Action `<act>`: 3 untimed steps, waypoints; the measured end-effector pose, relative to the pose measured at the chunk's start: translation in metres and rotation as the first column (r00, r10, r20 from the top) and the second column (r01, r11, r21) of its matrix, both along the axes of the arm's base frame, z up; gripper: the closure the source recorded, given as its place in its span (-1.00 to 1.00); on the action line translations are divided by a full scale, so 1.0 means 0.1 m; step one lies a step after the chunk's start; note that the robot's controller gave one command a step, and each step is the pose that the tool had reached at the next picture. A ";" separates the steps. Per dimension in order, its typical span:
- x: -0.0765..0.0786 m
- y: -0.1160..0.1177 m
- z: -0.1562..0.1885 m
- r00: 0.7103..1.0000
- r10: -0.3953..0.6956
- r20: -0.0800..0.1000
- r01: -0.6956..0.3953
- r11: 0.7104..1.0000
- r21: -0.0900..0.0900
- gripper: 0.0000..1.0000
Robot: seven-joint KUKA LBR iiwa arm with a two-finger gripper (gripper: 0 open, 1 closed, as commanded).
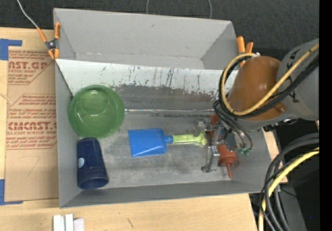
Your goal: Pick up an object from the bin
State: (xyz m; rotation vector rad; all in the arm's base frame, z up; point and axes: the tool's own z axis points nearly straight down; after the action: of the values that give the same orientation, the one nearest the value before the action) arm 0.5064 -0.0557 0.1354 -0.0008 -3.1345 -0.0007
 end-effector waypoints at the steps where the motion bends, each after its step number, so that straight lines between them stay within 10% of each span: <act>1: 0.02 0.00 0.04 1.000 0.001 0.007 -0.001 1.000 -0.001 -1.00; 2: 0.44 -0.15 -0.69 0.995 0.101 0.001 -0.101 0.995 0.000 -1.00; 3: 0.65 -0.03 -0.66 0.996 -0.092 0.009 0.092 0.996 0.000 1.00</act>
Offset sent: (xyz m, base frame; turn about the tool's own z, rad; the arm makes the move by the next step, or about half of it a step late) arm 0.0433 -0.0156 -0.0654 -0.1007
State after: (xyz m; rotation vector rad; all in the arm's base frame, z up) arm 0.5712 -0.0583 0.0697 -0.1456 -3.1405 -0.0007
